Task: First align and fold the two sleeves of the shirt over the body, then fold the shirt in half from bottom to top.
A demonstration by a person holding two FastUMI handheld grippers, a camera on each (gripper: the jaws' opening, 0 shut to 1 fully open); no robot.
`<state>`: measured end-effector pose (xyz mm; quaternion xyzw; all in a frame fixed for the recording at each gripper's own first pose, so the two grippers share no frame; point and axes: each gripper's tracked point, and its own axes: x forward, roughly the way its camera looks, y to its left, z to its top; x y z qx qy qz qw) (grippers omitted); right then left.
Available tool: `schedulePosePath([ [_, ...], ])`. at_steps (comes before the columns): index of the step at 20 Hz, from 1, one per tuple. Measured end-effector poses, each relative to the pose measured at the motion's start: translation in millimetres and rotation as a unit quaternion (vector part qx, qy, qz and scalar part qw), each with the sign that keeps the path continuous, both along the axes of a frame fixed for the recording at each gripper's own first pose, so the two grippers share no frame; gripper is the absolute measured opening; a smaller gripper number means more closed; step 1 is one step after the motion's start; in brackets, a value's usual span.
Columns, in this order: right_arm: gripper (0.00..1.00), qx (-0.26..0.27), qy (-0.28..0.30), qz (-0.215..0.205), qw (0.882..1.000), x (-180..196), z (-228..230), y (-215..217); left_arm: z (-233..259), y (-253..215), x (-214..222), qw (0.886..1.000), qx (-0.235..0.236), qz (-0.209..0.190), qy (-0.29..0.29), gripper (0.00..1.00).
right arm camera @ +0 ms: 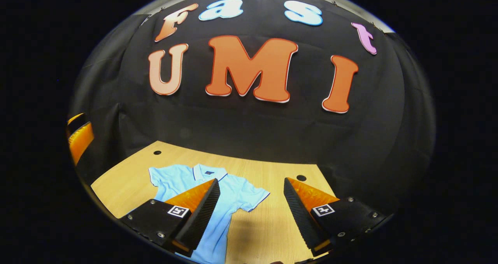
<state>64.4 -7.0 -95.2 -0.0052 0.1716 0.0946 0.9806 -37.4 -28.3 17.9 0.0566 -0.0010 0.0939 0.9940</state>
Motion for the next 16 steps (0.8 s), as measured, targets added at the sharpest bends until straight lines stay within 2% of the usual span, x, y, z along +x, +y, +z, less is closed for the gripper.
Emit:
schedulePosePath([
  [7,0.99,-0.003,0.097,-0.027,0.995,46.2,-53.7,13.5,-12.1,33.3,37.6,1.000,0.009,-0.021,0.008,1.00],
  [14,0.98,-0.017,0.204,-0.056,0.977,84.1,-120.6,15.7,-34.8,72.7,69.0,0.999,0.003,-0.016,0.035,1.00],
  [15,0.98,-0.019,0.215,-0.058,0.975,89.8,-128.6,14.9,-40.8,77.6,72.3,0.999,0.001,-0.013,0.040,0.97],
  [16,0.98,-0.021,0.226,-0.060,0.972,93.9,-137.0,14.3,-44.5,80.9,75.6,0.999,-0.001,-0.012,0.045,1.00],
])
